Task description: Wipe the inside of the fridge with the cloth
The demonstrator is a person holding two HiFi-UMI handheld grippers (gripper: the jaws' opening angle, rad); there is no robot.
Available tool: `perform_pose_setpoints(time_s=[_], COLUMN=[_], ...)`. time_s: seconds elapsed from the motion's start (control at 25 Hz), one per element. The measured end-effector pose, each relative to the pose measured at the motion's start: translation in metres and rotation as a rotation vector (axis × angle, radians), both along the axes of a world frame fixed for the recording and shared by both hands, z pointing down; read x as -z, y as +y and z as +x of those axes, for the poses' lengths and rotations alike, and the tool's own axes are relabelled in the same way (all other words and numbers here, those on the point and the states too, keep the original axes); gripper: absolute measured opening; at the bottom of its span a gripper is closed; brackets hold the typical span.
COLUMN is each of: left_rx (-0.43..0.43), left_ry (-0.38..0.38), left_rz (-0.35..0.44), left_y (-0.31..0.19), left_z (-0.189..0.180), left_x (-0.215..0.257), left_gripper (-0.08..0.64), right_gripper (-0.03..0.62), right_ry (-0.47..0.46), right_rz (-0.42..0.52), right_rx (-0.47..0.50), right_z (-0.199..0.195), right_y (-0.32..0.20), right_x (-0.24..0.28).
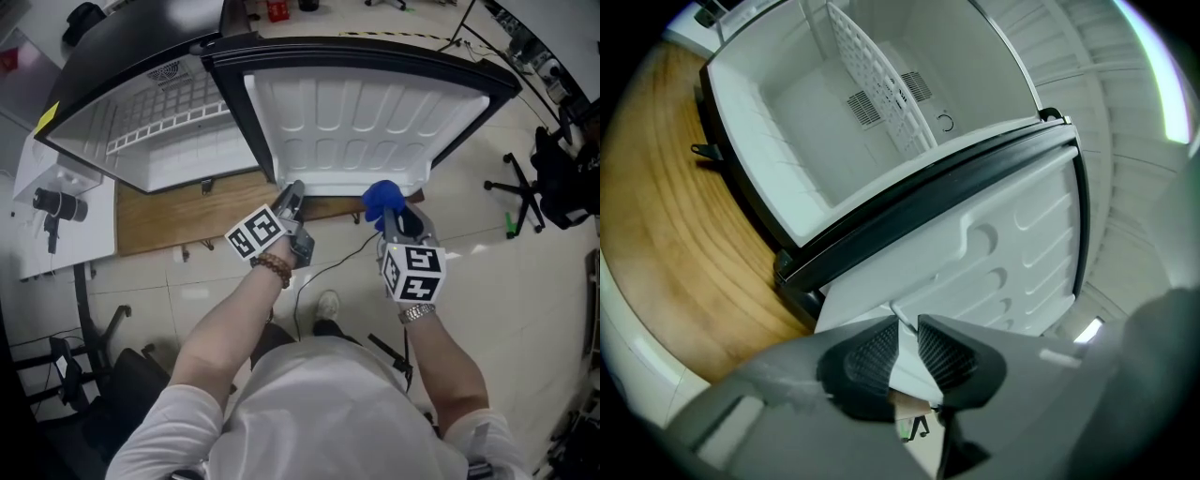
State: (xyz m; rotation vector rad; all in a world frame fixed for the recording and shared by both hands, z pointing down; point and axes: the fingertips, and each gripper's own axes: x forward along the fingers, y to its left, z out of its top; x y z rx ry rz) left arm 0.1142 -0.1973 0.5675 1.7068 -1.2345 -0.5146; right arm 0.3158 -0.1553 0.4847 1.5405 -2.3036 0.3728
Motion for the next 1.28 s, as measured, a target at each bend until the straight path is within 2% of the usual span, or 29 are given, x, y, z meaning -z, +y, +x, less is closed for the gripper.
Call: perform_pose_setpoints(time_s=[0.32, 0.56, 0.84, 0.96, 1.28], left_rx=[-0.014, -0.032, 0.02, 0.032, 0.032], left_ry=[0.023, 0.07, 0.141, 0.149, 0.156], left_rz=[0.009, 0.03, 0.017, 0.022, 0.049], left_y=[0.008, 0.001, -0.005, -0.006, 0.005], left_z=[-0.008, -0.001, -0.003, -0.002, -0.001], left_x=[0.0, 0.0, -0.002, 0.0, -0.001], left_gripper=[0.06, 0.063, 0.077, 0.051, 0.041], right_gripper=[0.052, 0.052, 0.052, 0.052, 0.052], right_ry=[-0.002, 0.006, 0.019, 0.021, 0.029], right_rz=[-0.007, -0.01, -0.016, -0.022, -0.029], right_rx=[0.053, 0.055, 0.053, 0.058, 0.083], right_z=[-0.03, -0.033, -0.034, -0.035, -0.042], right_y=[0.018, 0.024, 0.028, 0.031, 0.042], right_x=[-0.005, -0.007, -0.006, -0.009, -0.013])
